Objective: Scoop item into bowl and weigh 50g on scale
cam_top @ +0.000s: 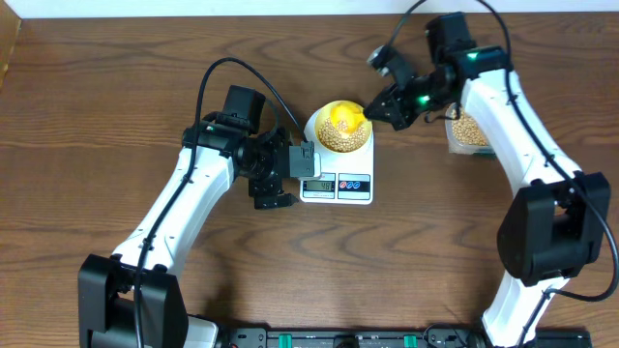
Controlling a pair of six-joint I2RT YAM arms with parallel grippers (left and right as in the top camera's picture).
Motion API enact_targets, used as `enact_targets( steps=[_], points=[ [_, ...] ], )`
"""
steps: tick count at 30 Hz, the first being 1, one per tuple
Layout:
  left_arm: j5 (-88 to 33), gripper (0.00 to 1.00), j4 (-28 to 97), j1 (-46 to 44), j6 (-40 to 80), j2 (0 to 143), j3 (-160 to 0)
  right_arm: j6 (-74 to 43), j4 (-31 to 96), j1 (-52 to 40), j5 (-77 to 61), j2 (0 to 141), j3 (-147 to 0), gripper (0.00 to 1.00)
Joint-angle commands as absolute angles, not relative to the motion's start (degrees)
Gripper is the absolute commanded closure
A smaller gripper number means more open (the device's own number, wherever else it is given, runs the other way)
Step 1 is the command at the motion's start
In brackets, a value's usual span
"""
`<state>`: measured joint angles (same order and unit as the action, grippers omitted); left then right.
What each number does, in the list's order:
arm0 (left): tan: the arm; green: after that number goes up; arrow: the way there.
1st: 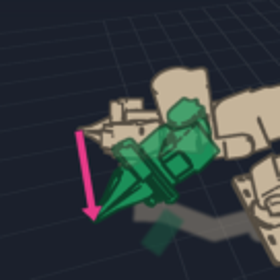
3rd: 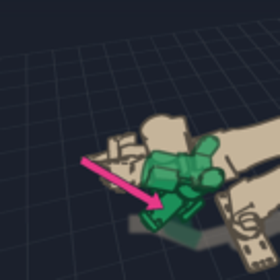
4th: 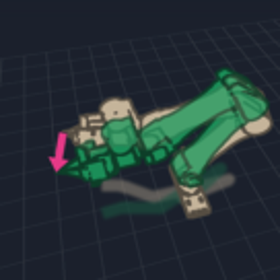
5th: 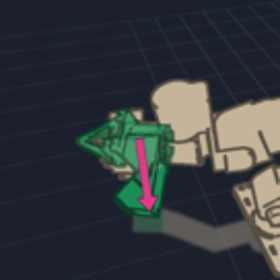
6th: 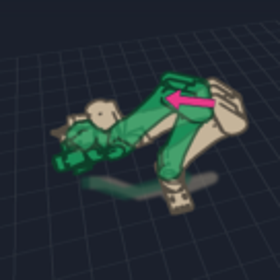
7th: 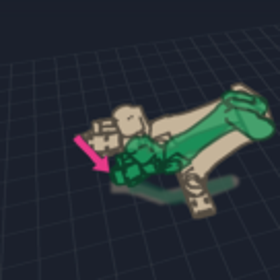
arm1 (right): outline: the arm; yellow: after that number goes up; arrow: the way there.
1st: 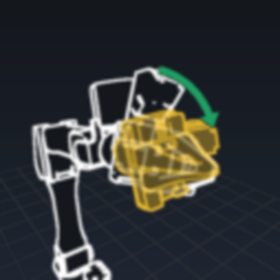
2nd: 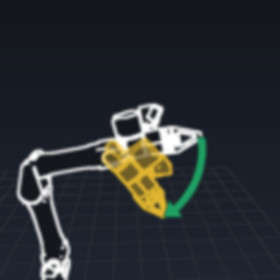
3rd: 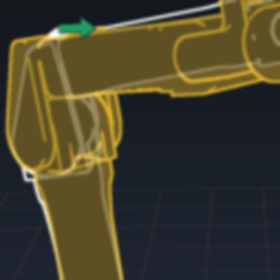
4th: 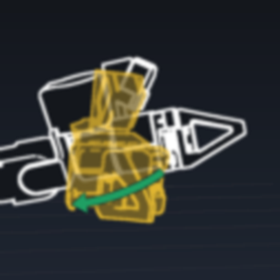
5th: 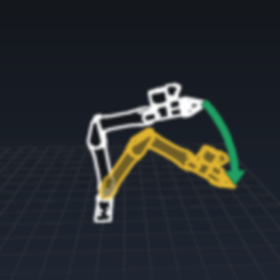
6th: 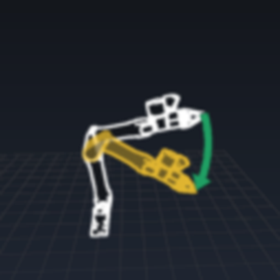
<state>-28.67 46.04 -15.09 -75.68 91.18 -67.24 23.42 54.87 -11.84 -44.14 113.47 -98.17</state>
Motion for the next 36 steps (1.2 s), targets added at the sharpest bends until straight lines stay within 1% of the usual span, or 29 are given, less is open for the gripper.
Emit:
enact_targets(
  steps=[1, 16, 22, 29, 36],
  points=[
    [-30.0, 0.02, 46.2, -14.8, -75.9, 90.6, -67.1, 22.7, 55.0, -10.5, -50.1, 113.5, -97.8, 0.99],
    [-30.0, 0.02, 46.2, -14.8, -75.9, 90.6, -67.1, 23.0, 54.0, -10.0, -50.0, 112.3, -100.5, 0.99],
    [-30.0, 0.02, 46.2, -14.8, -75.9, 90.6, -67.1, 27.2, 53.7, -9.2, -48.7, 110.1, -100.8, 0.99],
    [-30.0, 0.02, 46.2, -14.8, -75.9, 90.6, -67.1, 27.4, 52.2, -9.2, -47.9, 110.0, -100.8, 0.99],
    [-30.0, 0.03, 46.2, -14.8, -75.9, 90.6, -67.1, 30.5, 52.0, -9.2, -47.9, 110.0, -100.8, 0.99]
  ],
)
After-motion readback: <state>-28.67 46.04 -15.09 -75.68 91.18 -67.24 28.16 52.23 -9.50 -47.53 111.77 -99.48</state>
